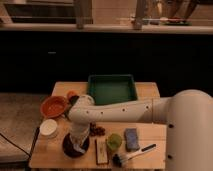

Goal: Wipe purple bowl with towel

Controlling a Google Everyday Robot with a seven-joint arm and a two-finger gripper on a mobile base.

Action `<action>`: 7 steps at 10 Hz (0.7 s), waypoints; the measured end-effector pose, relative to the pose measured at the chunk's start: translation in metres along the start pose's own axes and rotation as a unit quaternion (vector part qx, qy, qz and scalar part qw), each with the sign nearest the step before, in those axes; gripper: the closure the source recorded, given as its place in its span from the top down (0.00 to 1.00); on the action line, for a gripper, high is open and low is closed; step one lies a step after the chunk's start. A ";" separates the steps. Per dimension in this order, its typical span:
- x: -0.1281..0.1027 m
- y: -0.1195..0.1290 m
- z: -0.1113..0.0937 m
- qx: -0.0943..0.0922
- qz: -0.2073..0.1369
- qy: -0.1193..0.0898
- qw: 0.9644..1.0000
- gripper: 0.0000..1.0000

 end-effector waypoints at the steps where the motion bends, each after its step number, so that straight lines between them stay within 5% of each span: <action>1: 0.004 0.003 0.003 -0.004 0.004 0.000 1.000 0.00; 4: 0.014 0.003 0.003 -0.014 0.012 0.004 1.000 0.00; 7: 0.010 -0.019 0.006 -0.017 -0.016 0.003 1.000 0.00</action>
